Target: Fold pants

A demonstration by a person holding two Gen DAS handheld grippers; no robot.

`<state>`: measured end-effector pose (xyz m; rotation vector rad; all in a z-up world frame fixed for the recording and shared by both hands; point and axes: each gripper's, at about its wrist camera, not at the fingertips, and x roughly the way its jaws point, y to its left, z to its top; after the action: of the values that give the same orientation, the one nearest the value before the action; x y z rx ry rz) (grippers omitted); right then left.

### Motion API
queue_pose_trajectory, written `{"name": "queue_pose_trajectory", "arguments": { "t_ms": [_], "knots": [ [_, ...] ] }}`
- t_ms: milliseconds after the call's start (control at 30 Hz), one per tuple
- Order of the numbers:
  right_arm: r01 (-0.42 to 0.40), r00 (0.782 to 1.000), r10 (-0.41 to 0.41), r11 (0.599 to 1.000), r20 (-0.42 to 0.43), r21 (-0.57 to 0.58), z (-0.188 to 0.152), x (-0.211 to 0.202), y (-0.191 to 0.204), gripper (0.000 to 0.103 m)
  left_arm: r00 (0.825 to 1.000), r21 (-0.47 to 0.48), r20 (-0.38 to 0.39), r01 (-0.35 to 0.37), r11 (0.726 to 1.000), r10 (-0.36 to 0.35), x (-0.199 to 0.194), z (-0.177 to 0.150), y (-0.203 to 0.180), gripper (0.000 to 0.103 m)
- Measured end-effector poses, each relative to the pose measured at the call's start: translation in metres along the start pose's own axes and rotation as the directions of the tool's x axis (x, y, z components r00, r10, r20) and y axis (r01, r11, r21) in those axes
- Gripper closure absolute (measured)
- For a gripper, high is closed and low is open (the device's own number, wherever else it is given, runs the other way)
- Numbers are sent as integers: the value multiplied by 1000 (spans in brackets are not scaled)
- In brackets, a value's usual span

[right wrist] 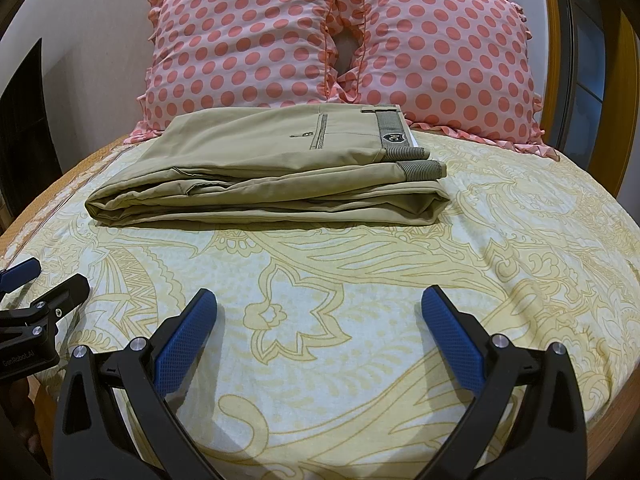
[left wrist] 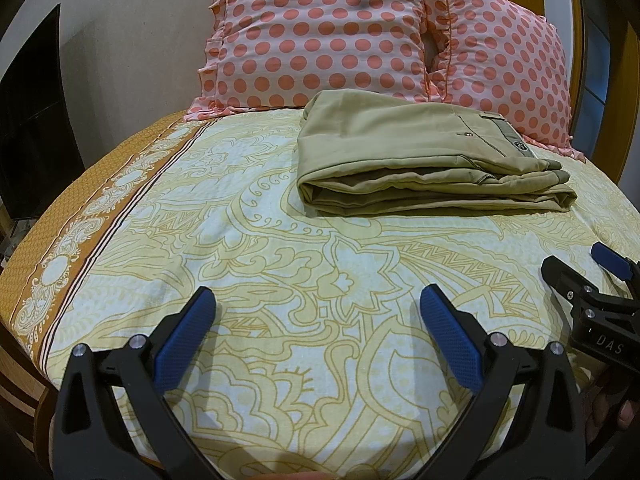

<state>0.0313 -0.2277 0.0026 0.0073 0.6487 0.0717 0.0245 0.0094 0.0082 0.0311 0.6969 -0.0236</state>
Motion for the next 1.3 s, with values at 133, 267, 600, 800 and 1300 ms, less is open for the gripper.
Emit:
{"name": "queue_pose_trajectory", "arguments": {
  "t_ms": [133, 267, 600, 800, 1300],
  "knots": [
    [0, 1000, 0, 1000, 0, 0, 0, 0, 0, 1, 1000, 5, -4, 8, 1000, -8, 1, 1, 1, 2],
    [0, 1000, 0, 1000, 0, 0, 0, 0, 0, 1, 1000, 4, -3, 7, 1000, -7, 1, 1, 1, 2],
    [18, 1000, -18, 1000, 10, 11, 2, -2, -1, 1, 1000, 8, -5, 11, 1000, -11, 1, 1, 1, 2],
    [18, 1000, -18, 1000, 10, 11, 3, -1, -1, 1, 1000, 8, -5, 11, 1000, -11, 1, 1, 1, 2],
    [20, 1000, -20, 1000, 12, 13, 2, -1, 0, 1, 1000, 12, 4, 15, 1000, -15, 0, 1, 0, 2]
  ]
}}
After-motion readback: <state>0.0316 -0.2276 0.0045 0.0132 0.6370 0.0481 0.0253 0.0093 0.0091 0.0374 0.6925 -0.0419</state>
